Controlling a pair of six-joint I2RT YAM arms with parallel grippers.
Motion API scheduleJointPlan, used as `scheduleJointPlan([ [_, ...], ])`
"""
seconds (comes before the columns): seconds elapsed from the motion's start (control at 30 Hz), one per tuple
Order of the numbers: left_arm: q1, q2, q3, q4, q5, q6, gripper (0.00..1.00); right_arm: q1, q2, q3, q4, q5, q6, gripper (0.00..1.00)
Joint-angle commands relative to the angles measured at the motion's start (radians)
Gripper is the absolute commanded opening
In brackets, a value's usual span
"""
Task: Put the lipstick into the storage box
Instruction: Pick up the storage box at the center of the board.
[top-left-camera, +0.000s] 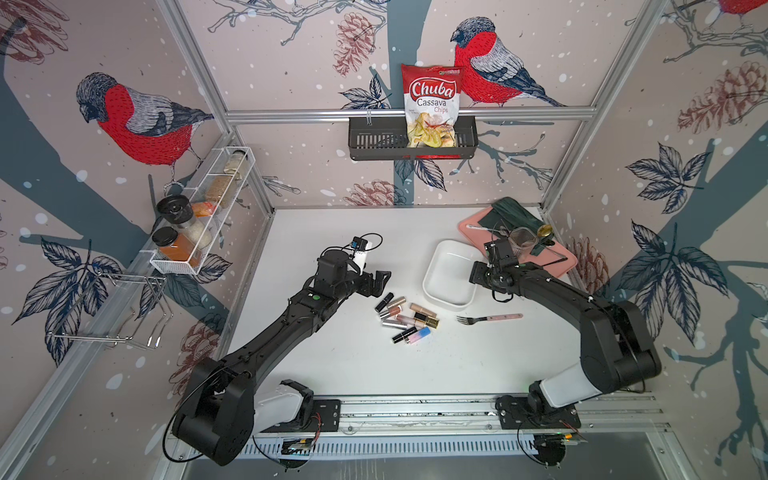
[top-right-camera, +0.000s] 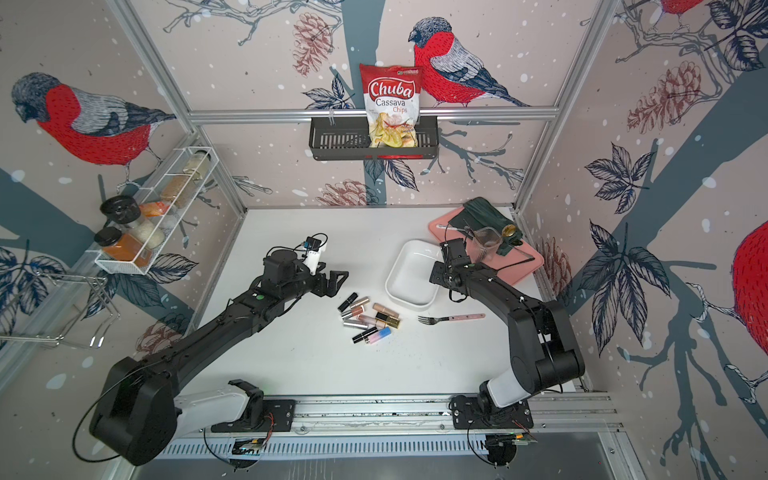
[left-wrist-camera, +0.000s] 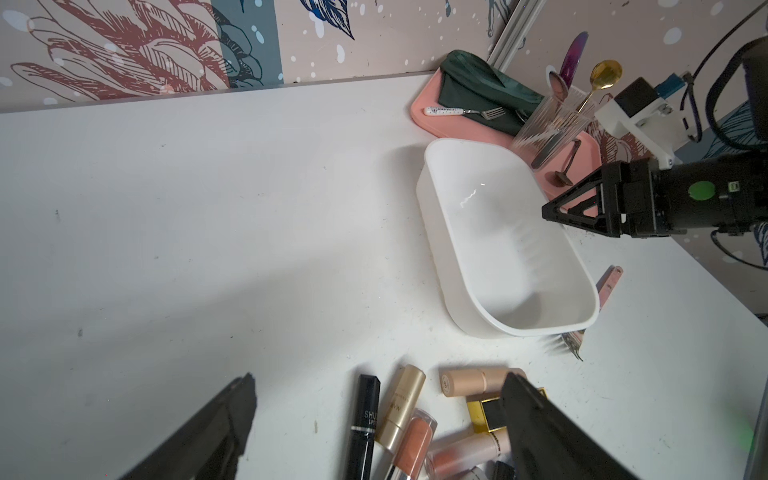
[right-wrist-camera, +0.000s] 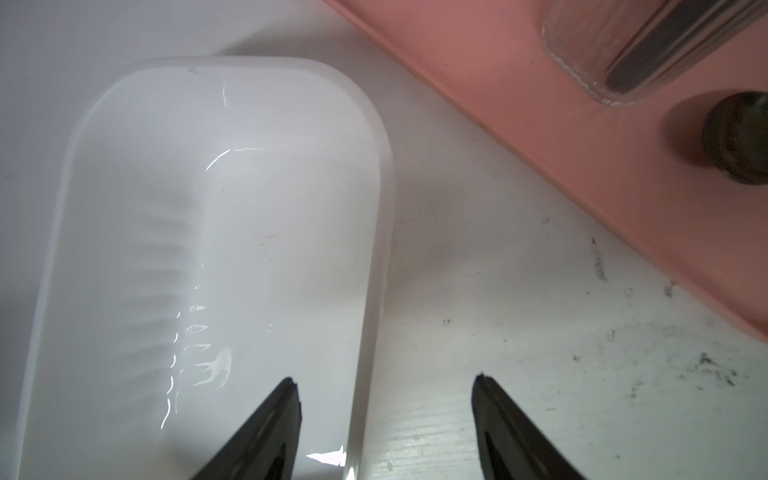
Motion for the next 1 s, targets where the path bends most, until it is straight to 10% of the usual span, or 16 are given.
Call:
scheduleJointPlan([
  [0.0,-0.016,-0.016,0.000,-0.020,-0.048,0.025,0.96,-0.015,0.025,0.020,0.027,-0.032,-0.020,0.62],
  [0.97,-0.027,0.003,0.012,-0.026,-0.049,0.026,0.96,-0.034,0.172,0.140,0.019,-0.009,-0.060,0.13],
])
